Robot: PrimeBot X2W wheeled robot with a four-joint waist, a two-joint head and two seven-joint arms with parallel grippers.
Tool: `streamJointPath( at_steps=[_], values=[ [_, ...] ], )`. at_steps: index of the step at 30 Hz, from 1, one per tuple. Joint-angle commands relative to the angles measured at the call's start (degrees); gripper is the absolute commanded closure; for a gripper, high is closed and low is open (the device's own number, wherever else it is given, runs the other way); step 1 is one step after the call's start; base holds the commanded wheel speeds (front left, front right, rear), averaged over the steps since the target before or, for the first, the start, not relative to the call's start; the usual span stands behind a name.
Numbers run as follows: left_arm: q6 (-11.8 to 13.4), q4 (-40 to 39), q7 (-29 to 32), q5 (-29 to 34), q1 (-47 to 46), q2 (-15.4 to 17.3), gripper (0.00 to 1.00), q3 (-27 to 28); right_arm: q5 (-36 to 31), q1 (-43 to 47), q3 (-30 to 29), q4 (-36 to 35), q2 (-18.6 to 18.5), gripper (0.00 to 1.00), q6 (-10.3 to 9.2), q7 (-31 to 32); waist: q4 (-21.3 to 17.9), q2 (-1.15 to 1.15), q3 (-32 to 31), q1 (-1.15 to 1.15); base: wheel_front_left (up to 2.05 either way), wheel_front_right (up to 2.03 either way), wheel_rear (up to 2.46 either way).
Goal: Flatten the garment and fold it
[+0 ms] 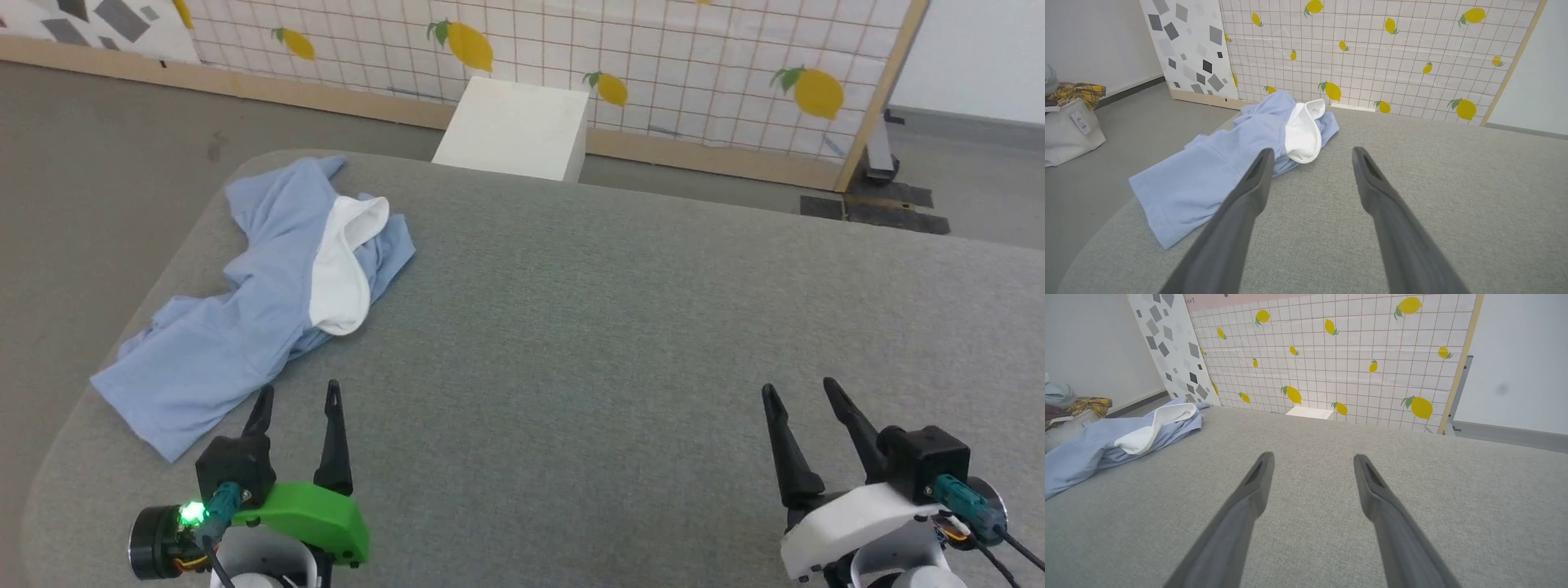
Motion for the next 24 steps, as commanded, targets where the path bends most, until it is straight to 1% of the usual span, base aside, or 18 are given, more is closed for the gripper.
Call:
streamJointPath(
  at_steps=[1, 16, 24],
  values=[
    [0.42, 0.28, -0.56, -0.45, 0.76, 0.23, 0.00, 0.06, 0.71, 0.12, 0.19, 0.48, 0.02, 0.00, -0.03, -0.62, 1.14, 0.00, -0.17, 0.00, 0.00, 0.00, 0.00],
    [1.36, 1.35, -2.47, -2.17, 1.72, 0.51, 0.00, 0.18, 3.21, 0.17, 0.90, 2.93, 0.03, 0.00, -0.04, -2.54, 6.75, 0.00, -0.49, 0.00, 0.00, 0.00, 0.00],
    [2.01, 1.87, -3.40, -2.83, 2.05, 0.75, 0.00, 0.12, 4.31, 0.15, 1.26, 4.08, 0.03, 0.00, -0.04, -3.48, 8.72, 0.00, -0.82, 0.00, 0.00, 0.00, 0.00]
  ],
)
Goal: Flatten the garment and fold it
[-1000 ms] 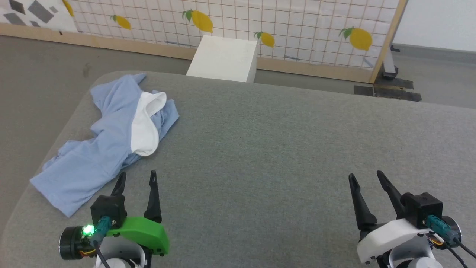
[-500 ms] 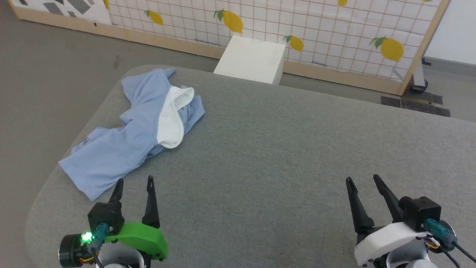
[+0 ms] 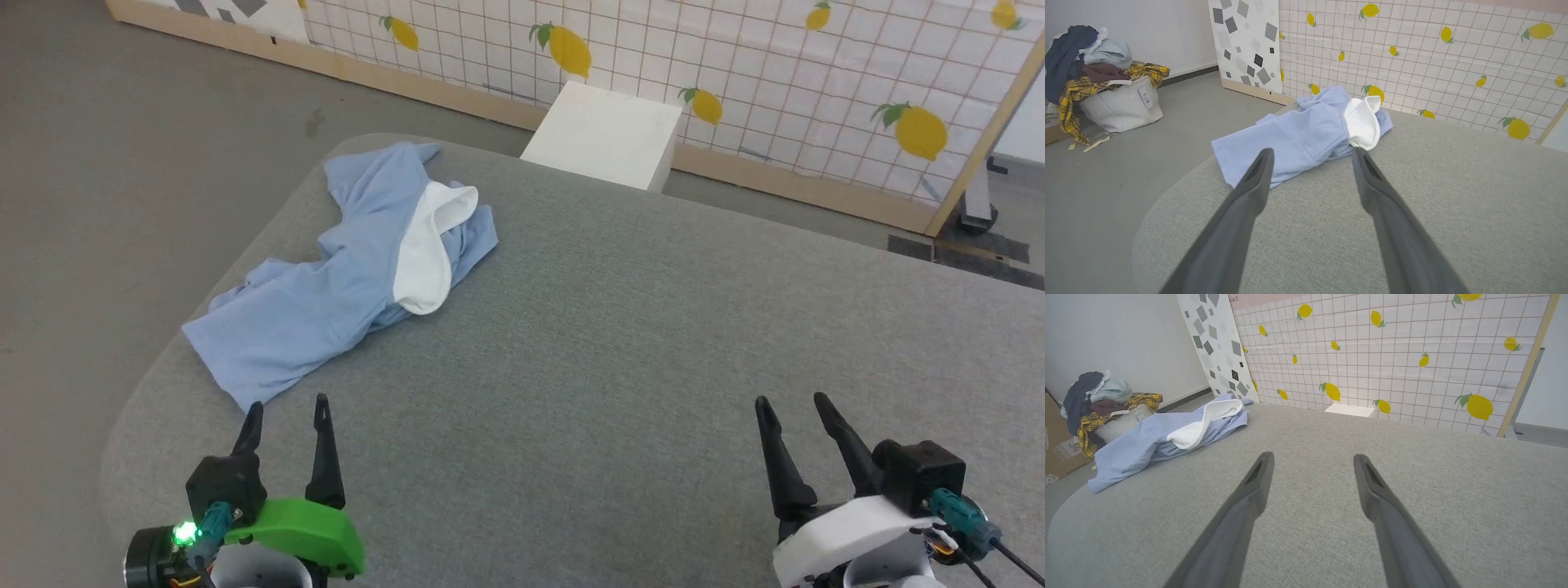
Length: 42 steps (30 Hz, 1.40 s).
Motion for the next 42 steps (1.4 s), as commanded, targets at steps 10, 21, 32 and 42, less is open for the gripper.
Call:
streamJointPath(
  at_steps=[10, 21, 32, 42],
  values=[
    [1.13, 1.13, -1.78, -1.97, 1.36, 0.63, 0.00, -0.14, 1.47, 0.01, 0.61, 1.47, 0.02, 0.00, -0.05, -1.74, 2.60, 0.00, -0.14, 0.00, 0.00, 0.00, 0.00],
    [1.49, 2.39, -3.07, -2.94, 1.53, 0.87, 0.00, 0.00, 2.75, 0.14, 0.82, 3.03, 0.03, 0.00, -0.06, -3.05, 5.00, 0.00, -0.19, 0.00, 0.00, 0.00, 0.00],
    [1.97, 4.23, -4.59, -3.91, 1.70, 1.04, 0.00, -0.09, 3.44, -0.04, 0.37, 5.01, 0.03, 0.00, -0.07, -4.57, 7.47, 0.00, -0.29, 0.00, 0.00, 0.00, 0.00],
    [3.37, 6.12, -5.76, -2.99, 1.59, 2.01, 0.00, -0.82, 1.25, -0.15, 0.00, 6.59, 0.04, 0.00, -0.08, -5.75, 9.33, 0.00, -0.45, 0.00, 0.00, 0.00, 0.00]
  ],
)
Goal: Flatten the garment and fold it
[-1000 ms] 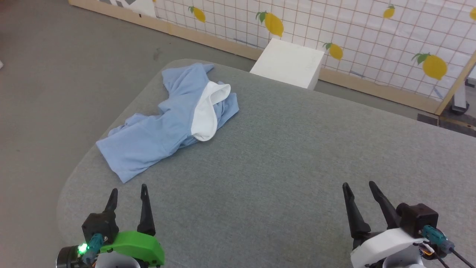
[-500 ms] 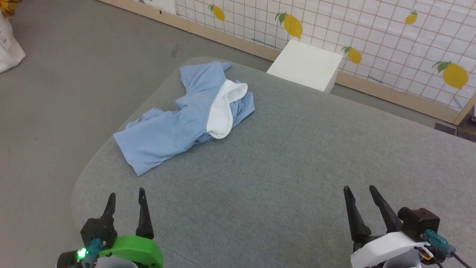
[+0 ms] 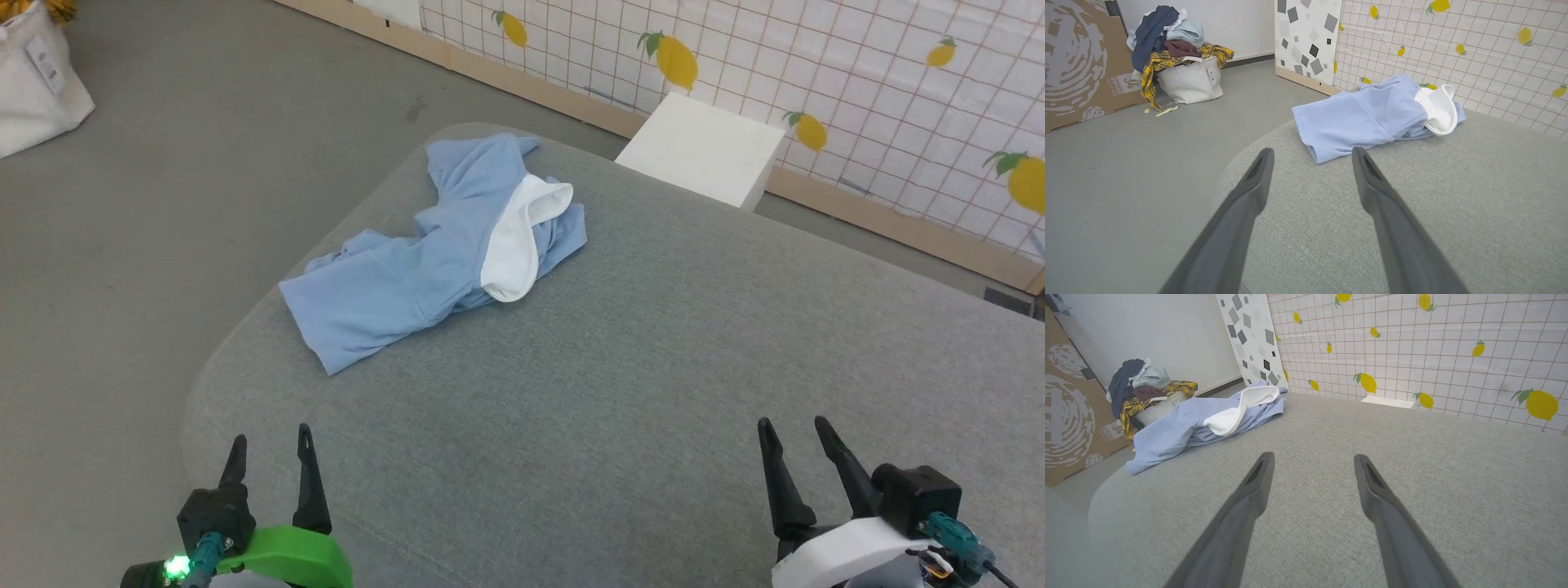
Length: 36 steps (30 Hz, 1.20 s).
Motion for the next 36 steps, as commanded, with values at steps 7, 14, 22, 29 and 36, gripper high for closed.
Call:
streamJointPath(
  at_steps=[7, 14, 22, 29, 36],
  values=[
    [1.09, 1.37, -1.32, -0.68, 0.67, 0.83, 0.00, -0.30, -0.83, -0.20, 0.19, 1.00, 0.04, 0.00, -0.08, -1.38, 1.27, 0.00, -0.21, 0.00, 0.00, 0.00, 0.00],
    [0.94, 2.27, -1.43, -1.78, 0.26, 1.15, 0.00, -0.64, -0.72, -0.63, 0.37, 1.20, 0.04, 0.00, -0.09, -1.68, 0.89, 0.00, -0.21, 0.00, 0.00, 0.00, 0.00],
    [-1.07, 2.42, 1.53, -3.81, -5.68, 2.52, 0.00, -0.51, -1.99, -1.98, 0.41, -0.45, 0.04, 0.00, -0.09, -0.32, -1.51, 0.00, 2.04, 0.00, 0.00, 0.00, 0.00],
    [-7.85, 7.13, 8.32, -9.59, -21.42, 6.70, 0.00, 1.01, -5.21, -5.01, -0.47, -4.52, 0.04, 0.00, -0.09, 2.35, -5.87, 0.00, 8.65, 0.00, 0.00, 0.00, 0.00],
    [-12.15, 16.86, 20.79, -14.93, -37.86, 10.93, 0.00, 0.71, -9.04, -6.63, -2.09, -10.42, 0.04, 0.00, -0.09, 6.44, -10.49, 0.00, 17.78, 0.00, 0.00, 0.00, 0.00]
  ],
)
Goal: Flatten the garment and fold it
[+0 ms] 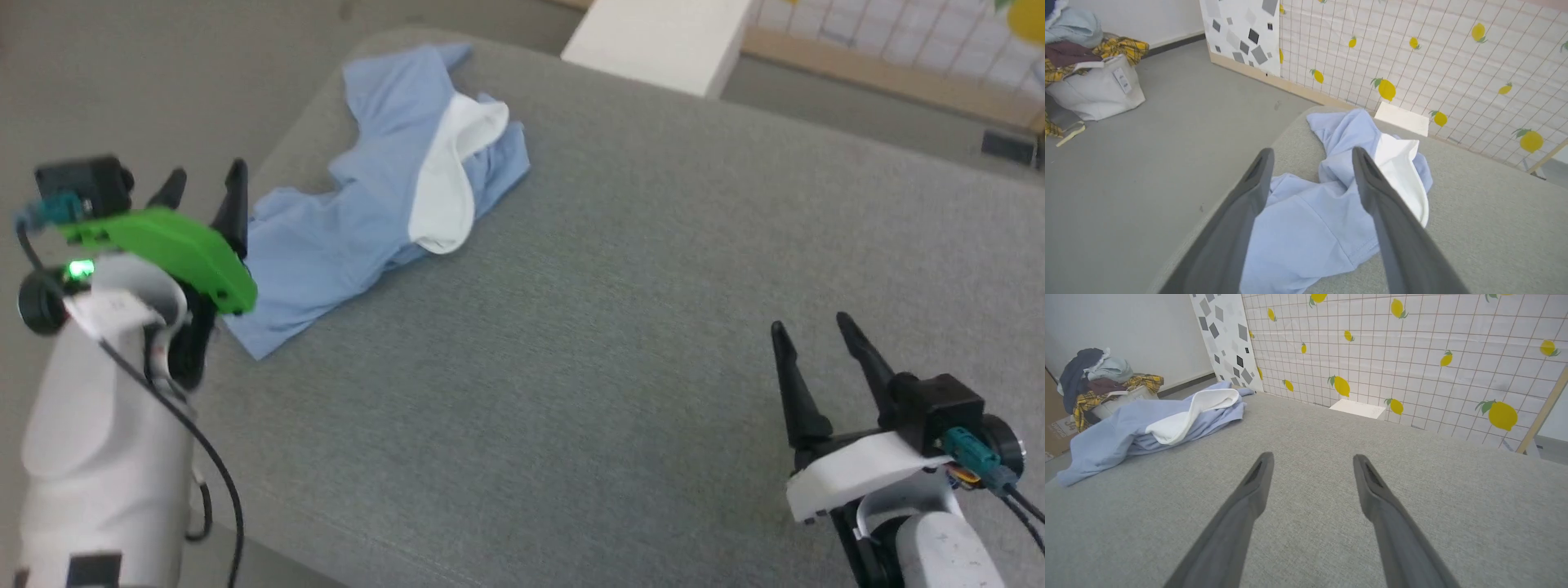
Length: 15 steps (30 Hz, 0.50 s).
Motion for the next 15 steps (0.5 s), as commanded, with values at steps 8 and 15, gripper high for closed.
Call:
streamJointPath(
  at_steps=[8, 15],
  values=[
    [-1.59, 11.23, 14.95, -4.41, -10.26, 0.91, 0.00, -3.42, -1.44, 0.24, -3.12, -4.65, -0.03, 0.00, -0.09, 2.51, -7.98, 0.00, 11.43, 0.00, 0.00, 0.00, 0.00],
    [-0.52, 15.97, 17.27, -5.24, -11.22, -0.05, 0.00, -3.87, -1.49, -0.72, -3.70, -6.98, -0.03, 0.00, -0.09, 3.15, -9.25, 0.00, 13.74, 0.00, 0.00, 0.00, 0.00]
  ],
)
